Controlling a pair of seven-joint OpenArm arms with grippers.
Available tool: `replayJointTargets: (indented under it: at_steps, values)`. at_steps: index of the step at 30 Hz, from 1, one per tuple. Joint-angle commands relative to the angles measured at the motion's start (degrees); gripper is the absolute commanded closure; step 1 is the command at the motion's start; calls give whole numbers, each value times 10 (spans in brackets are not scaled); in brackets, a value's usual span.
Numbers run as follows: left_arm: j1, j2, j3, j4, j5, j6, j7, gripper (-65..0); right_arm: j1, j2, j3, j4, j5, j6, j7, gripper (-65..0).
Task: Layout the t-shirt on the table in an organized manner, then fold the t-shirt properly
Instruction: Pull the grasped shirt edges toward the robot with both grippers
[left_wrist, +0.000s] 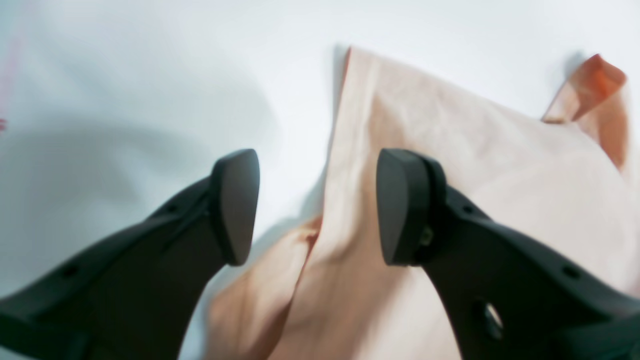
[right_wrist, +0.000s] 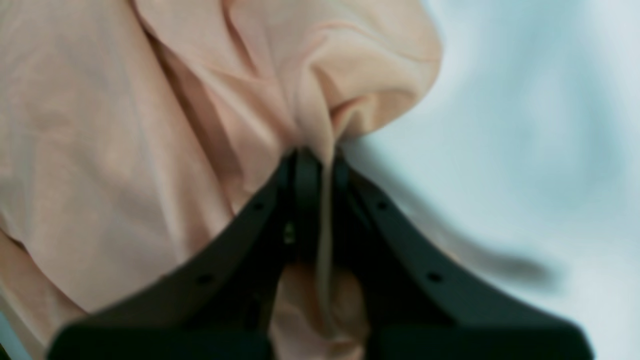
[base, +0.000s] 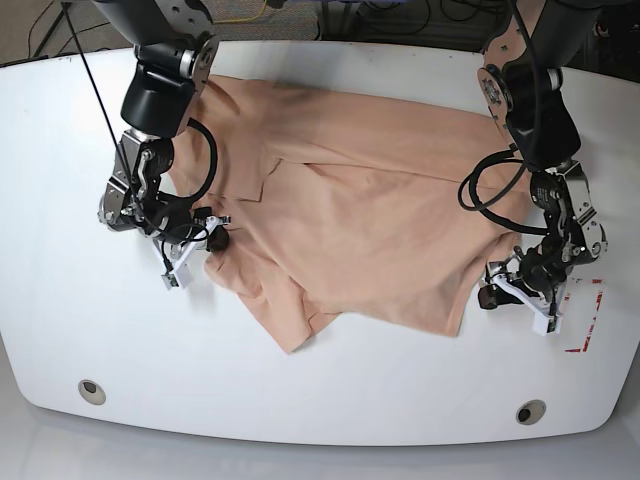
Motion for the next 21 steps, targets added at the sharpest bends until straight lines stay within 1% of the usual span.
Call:
replayJointTargets:
  at_steps: [1, 3, 7, 11, 14, 17, 21]
  values:
    - [-33, -5, 2, -40, -8, 6, -48, -347, 3, 0, -24, 27, -4, 1, -25, -21]
    - [-45, -5, 2, -76, -7, 10, -72, -347, -7, -1, -44, 43, -4, 1, -29, -19]
    - [-70, -5, 3, -144, -7, 10, -95, -347, -29, -2, -71, 85, -4, 1, -29, -19]
    - [-91, -5, 4, -207, -6, 10, -129, -346, -49, -22, -82, 118, -5, 1, -29, -19]
    - [-101, -5, 5, -239, -6, 10, -145, -346, -58, -26, -88, 131, -6, 1, -29, -19]
    - [-113, -4, 37, -269, -7, 10, -154, -346, -64, -29, -95, 133, -5, 1, -29, -19]
    - [-119, 7, 78, -280, -7, 10, -153, -346, -64, -29, -95, 133, -4, 1, -29, -19]
